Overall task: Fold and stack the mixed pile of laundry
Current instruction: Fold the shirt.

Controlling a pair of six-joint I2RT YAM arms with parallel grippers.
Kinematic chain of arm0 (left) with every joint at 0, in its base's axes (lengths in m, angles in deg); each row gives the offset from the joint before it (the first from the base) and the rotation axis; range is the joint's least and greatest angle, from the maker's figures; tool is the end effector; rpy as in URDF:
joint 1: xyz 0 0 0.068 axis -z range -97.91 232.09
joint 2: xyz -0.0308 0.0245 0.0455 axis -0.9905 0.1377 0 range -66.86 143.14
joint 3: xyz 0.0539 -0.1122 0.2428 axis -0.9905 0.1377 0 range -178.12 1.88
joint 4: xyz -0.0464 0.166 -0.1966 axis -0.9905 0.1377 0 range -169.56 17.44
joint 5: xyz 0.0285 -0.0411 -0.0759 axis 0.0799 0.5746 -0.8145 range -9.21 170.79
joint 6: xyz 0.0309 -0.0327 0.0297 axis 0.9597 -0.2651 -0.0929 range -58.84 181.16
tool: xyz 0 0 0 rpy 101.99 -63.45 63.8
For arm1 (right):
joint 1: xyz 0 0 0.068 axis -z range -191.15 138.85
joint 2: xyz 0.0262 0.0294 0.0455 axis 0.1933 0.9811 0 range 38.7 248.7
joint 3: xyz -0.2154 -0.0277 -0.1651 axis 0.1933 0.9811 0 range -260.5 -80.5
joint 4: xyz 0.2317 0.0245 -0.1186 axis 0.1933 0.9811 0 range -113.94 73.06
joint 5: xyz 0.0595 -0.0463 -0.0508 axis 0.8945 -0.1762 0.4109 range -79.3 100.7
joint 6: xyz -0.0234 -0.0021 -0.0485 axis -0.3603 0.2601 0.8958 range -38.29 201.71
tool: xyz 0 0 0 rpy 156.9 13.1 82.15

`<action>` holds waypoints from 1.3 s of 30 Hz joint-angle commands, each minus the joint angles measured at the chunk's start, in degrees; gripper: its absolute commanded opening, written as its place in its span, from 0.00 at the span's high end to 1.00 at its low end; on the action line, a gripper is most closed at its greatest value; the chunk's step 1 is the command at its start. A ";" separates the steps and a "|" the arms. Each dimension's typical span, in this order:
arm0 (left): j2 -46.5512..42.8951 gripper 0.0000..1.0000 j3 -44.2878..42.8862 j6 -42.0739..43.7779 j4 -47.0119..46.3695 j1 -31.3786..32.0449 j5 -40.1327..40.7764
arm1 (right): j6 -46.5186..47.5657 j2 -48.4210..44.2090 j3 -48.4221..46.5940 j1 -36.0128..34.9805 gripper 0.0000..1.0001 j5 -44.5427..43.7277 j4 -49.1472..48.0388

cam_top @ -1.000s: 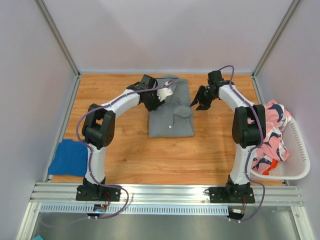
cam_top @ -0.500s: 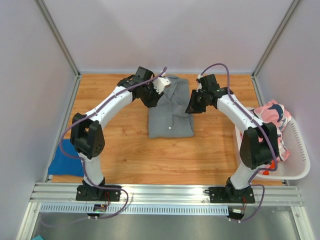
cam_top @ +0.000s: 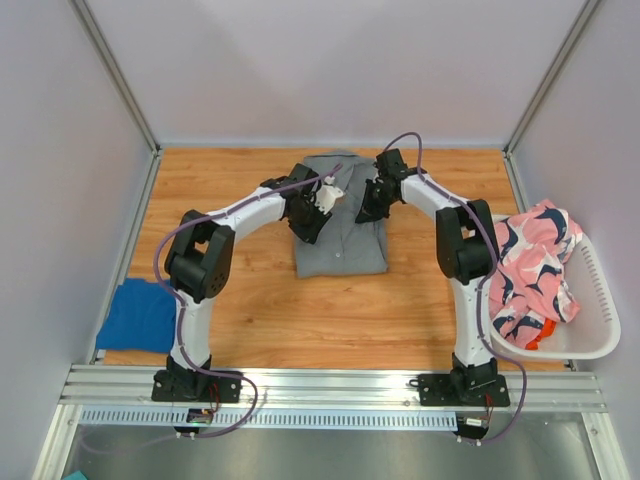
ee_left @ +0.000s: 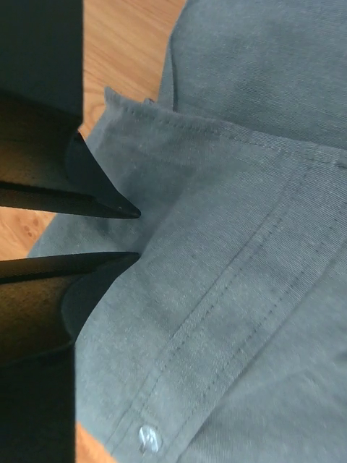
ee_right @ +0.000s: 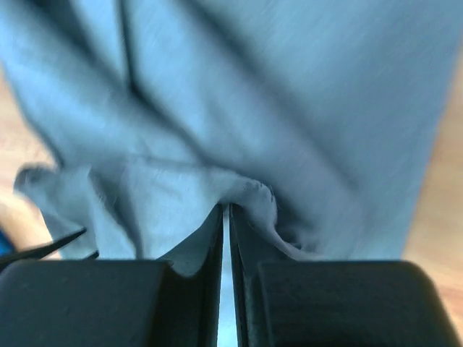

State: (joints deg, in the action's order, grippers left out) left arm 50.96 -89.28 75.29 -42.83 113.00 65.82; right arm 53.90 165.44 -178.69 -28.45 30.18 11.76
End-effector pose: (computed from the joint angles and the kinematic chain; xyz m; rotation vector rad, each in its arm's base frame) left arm 0.3708 -0.2328 0.1938 1.1063 2.4498 -0.4418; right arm 0.4437 0.1507 0.1638 0.1457 2.7749 0.6836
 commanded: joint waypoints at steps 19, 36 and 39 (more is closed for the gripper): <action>-8.92 0.45 0.35 -13.42 -0.78 -8.05 2.57 | 3.29 -18.54 14.41 1.75 0.54 -9.73 -4.67; 1.62 0.60 -0.60 -14.48 -4.82 -8.68 -0.85 | 2.24 -13.97 18.04 0.07 0.96 -9.20 -5.73; 0.92 0.76 0.80 -16.32 -7.37 -8.51 -7.17 | 1.62 -15.73 18.30 0.07 1.00 -10.52 -5.03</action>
State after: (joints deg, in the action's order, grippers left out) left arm 53.28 -88.34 61.44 -46.10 104.39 65.37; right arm 56.04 152.76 -160.92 -28.58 20.72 8.27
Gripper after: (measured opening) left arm 0.289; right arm 0.012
